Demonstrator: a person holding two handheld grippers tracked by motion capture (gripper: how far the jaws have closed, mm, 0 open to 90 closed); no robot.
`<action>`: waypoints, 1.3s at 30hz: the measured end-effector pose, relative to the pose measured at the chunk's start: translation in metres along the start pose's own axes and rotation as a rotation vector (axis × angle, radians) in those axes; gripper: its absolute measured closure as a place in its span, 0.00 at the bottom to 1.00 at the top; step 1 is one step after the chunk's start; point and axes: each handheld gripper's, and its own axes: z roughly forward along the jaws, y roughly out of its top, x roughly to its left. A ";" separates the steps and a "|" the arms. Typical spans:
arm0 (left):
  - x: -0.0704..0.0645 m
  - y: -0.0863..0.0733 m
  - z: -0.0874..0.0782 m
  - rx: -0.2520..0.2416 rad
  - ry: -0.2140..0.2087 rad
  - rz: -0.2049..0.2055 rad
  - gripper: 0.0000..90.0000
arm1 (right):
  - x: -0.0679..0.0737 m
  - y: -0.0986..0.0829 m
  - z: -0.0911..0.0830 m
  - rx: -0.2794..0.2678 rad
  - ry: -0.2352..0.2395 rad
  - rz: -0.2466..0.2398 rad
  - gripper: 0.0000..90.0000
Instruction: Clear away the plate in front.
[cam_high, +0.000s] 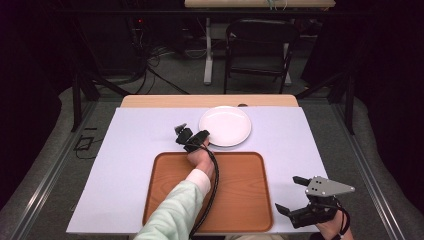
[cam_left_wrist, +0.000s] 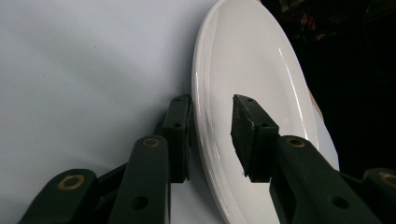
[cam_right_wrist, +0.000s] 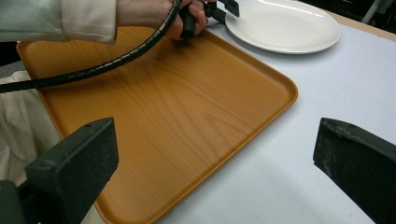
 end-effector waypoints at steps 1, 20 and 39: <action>-0.001 0.000 0.000 0.004 0.007 0.007 0.75 | 0.000 0.000 0.000 0.000 0.001 0.000 0.00; 0.002 0.005 0.002 0.035 0.018 -0.001 0.88 | 0.000 0.000 0.002 0.010 0.006 0.000 0.00; 0.002 0.007 0.002 0.035 -0.033 0.019 0.91 | -0.001 0.000 0.003 0.018 0.008 0.004 0.00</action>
